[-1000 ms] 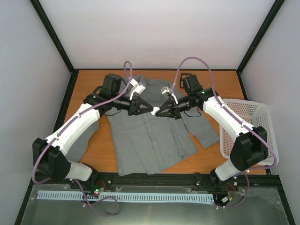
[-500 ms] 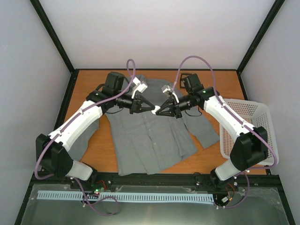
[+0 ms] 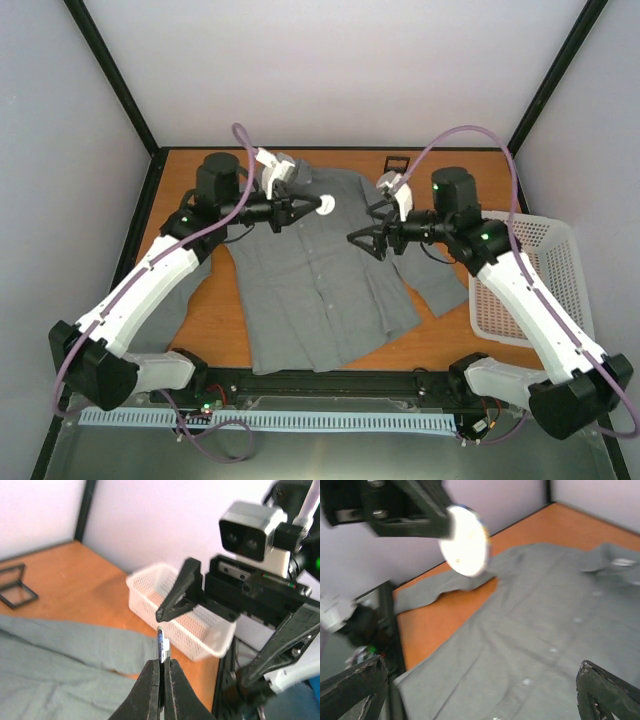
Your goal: Pin the brooch onto the clothing
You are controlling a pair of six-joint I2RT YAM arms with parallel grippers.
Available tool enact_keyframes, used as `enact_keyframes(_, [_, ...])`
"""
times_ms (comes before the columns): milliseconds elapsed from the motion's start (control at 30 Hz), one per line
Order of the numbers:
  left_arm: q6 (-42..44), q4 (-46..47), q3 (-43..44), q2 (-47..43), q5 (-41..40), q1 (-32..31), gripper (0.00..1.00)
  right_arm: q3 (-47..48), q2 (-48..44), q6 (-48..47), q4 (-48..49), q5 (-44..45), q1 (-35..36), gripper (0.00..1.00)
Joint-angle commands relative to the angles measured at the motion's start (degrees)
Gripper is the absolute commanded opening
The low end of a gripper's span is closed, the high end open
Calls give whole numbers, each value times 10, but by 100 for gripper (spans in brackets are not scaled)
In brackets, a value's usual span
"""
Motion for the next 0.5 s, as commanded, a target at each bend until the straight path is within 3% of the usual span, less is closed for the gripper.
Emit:
enact_keyframes(0, [-136,193,-22,-32,-103,-3,1,15,-35,170,32,225,-2,100])
enact_keyframes(100, [-188,274,-27,-32,-106,-4,1,55,-35,211,41,224,-2,100])
enact_keyframes(300, [-214,348,-8,-16,-104,-4,1,130,21,380,158,66,-3,100])
enact_keyframes(467, [-260,418,-27,-11,-84,-4,1,111,63,539,343,-44,-3,90])
